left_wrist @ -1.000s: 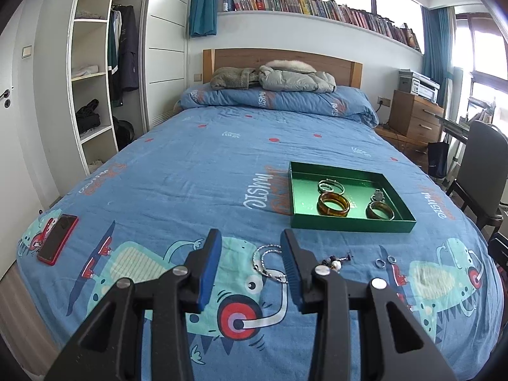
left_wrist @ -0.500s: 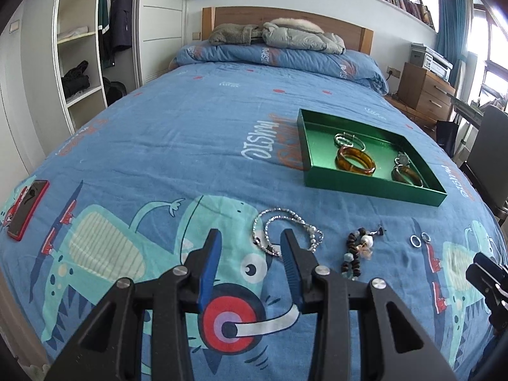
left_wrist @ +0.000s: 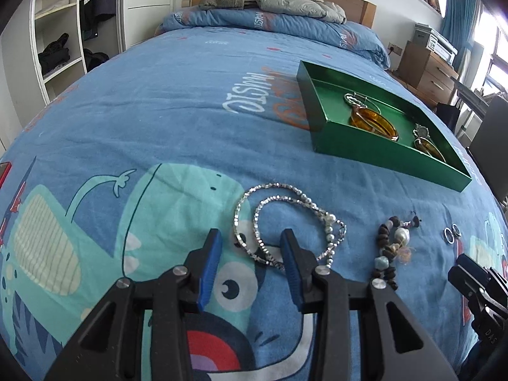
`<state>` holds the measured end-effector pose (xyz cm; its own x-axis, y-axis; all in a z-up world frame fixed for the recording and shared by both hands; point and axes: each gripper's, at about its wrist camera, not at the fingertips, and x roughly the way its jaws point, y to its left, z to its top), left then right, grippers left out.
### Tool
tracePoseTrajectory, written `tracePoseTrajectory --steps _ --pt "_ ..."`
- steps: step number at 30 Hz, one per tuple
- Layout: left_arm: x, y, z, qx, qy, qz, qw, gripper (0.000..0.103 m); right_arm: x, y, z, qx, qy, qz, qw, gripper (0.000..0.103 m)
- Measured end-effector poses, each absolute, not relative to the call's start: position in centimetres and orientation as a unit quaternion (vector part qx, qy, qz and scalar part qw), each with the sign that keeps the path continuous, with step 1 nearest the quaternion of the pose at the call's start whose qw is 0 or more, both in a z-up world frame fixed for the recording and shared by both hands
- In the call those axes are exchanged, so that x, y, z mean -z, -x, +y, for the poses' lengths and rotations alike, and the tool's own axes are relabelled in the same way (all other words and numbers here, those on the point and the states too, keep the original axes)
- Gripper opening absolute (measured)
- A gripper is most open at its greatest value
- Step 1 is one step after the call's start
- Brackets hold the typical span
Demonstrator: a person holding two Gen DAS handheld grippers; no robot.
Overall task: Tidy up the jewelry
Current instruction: 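Grasp the beaded silver bracelet with the left tool while the right tool grasps a plain silver ring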
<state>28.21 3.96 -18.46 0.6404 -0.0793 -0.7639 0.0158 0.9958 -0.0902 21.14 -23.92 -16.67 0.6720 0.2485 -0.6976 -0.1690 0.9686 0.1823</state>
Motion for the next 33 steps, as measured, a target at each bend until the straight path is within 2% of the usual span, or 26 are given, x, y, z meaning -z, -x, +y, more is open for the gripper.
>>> tracePoseTrajectory --steps 10,12,14,16,18,33 --pt "19.0 -29.4 2.8 0.032 0.001 0.416 0.909 0.032 17.1 -23.9 -23.1 -0.117 -0.043 0.387 0.914 0.036" --pt "18.9 -29.4 2.6 0.036 -0.004 0.413 0.910 0.026 17.1 -24.5 -22.8 -0.117 -0.037 0.389 0.913 0.033" --pt "18.9 -29.6 2.3 0.047 -0.008 0.412 0.910 0.014 17.2 -24.9 -22.6 -0.122 -0.031 0.391 0.912 0.027" --pt "18.9 -29.6 2.1 0.052 -0.014 0.410 0.910 0.008 17.2 -25.1 -22.4 -0.127 -0.026 0.392 0.911 0.021" --pt "18.8 -29.5 2.1 0.058 -0.012 0.409 0.911 0.004 17.2 -25.1 -22.0 -0.129 -0.016 0.393 0.910 0.021" --pt "15.9 -25.7 1.7 0.057 -0.018 0.376 0.925 0.004 14.3 -21.4 -21.5 -0.135 -0.010 0.370 0.919 0.020"
